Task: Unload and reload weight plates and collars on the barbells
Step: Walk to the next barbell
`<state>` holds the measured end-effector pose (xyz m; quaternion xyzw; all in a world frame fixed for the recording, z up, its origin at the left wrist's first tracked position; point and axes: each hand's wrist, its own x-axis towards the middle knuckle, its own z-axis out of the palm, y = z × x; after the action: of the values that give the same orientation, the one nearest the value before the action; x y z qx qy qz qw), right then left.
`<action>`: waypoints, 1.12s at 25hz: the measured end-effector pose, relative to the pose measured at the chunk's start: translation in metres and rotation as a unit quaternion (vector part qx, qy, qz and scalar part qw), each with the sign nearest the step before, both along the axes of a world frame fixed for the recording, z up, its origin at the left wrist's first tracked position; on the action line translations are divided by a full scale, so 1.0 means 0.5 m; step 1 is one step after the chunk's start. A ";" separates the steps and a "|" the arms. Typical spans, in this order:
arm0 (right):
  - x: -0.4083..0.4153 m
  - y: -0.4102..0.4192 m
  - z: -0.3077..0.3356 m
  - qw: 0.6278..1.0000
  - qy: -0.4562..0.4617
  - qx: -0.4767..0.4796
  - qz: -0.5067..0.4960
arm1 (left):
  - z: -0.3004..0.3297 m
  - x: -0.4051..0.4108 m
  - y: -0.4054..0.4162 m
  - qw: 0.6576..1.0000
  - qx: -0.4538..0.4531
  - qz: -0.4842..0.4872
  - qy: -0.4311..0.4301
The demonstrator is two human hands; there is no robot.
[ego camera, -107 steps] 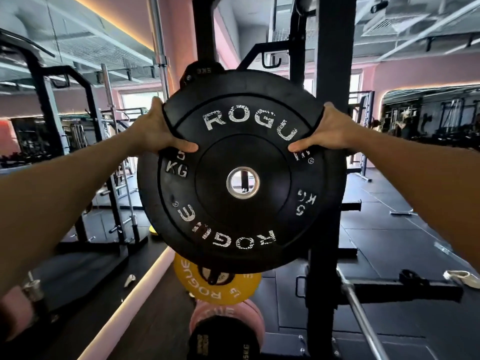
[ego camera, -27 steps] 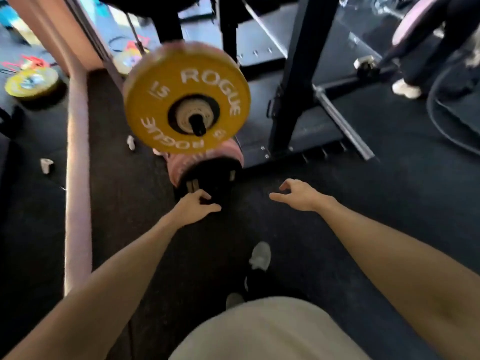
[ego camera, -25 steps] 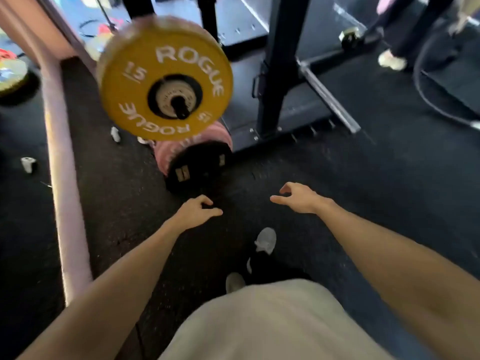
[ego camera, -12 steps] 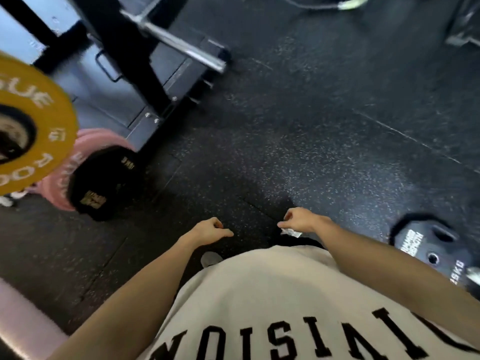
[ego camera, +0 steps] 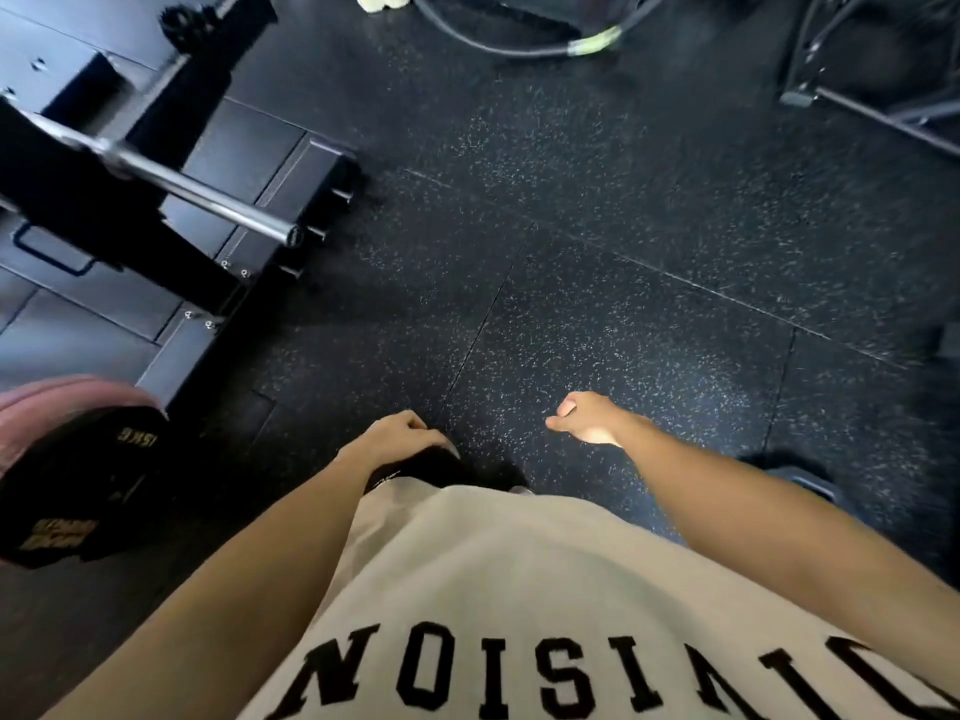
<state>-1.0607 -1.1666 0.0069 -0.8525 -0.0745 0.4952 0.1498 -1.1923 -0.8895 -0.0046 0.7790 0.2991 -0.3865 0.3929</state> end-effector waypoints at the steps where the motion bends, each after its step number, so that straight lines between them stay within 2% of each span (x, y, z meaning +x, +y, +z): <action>1: 0.026 0.001 -0.007 1.000 0.006 -0.008 0.006 | -0.004 0.037 0.002 1.000 0.000 0.000 0.004; 6: 0.195 0.054 -0.044 0.998 0.030 -0.039 0.042 | -0.055 0.226 0.053 0.999 0.024 -0.010 0.034; 10: 0.455 0.143 -0.039 0.999 0.021 -0.019 -0.028 | -0.066 0.463 0.149 0.999 0.029 -0.007 0.023; 15: 0.753 0.268 -0.015 0.999 -0.021 0.006 -0.045 | -0.029 0.760 0.276 1.000 0.028 -0.004 -0.013; 22: 1.083 0.406 -0.071 0.999 0.007 -0.028 0.026 | -0.066 1.087 0.406 1.000 0.023 0.016 0.011; 28: 1.497 0.601 -0.033 0.994 0.000 -0.021 0.107 | -0.044 1.384 0.545 0.991 0.044 0.124 0.007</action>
<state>-0.3123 -0.8661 -0.0095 -0.8428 -0.1546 0.5096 0.0784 -0.5002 -0.6168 -0.0264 0.7494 0.4132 -0.3267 0.4011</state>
